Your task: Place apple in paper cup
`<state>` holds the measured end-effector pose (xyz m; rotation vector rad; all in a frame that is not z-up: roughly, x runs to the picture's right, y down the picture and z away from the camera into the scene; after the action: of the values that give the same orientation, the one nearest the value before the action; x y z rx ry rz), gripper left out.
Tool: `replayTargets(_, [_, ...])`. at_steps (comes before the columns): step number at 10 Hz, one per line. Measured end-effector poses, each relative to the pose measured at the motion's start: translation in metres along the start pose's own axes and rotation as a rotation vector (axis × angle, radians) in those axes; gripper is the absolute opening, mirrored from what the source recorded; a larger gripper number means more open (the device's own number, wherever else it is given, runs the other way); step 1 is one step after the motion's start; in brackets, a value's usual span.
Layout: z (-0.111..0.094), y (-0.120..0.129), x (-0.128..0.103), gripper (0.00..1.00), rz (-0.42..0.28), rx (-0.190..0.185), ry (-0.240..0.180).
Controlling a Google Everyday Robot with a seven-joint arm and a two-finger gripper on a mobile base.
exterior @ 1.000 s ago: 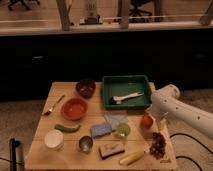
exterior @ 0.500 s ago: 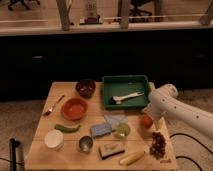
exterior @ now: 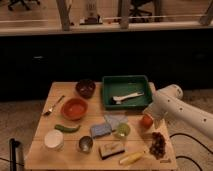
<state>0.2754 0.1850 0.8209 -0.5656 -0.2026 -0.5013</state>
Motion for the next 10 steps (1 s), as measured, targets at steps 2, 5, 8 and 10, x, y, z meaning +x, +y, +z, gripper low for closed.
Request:
replayTargets(2, [-0.002,0.005,0.003,0.28,0.003,0.011,-0.018])
replayTargets(5, [-0.003,0.007,0.003,0.01,-0.003,0.022,-0.037])
replayTargets(8, [-0.015,0.004,0.001,0.00,-0.033,0.027,-0.030])
replayTargets(10, [-0.032,-0.002,-0.002,0.00,-0.071,0.025,-0.013])
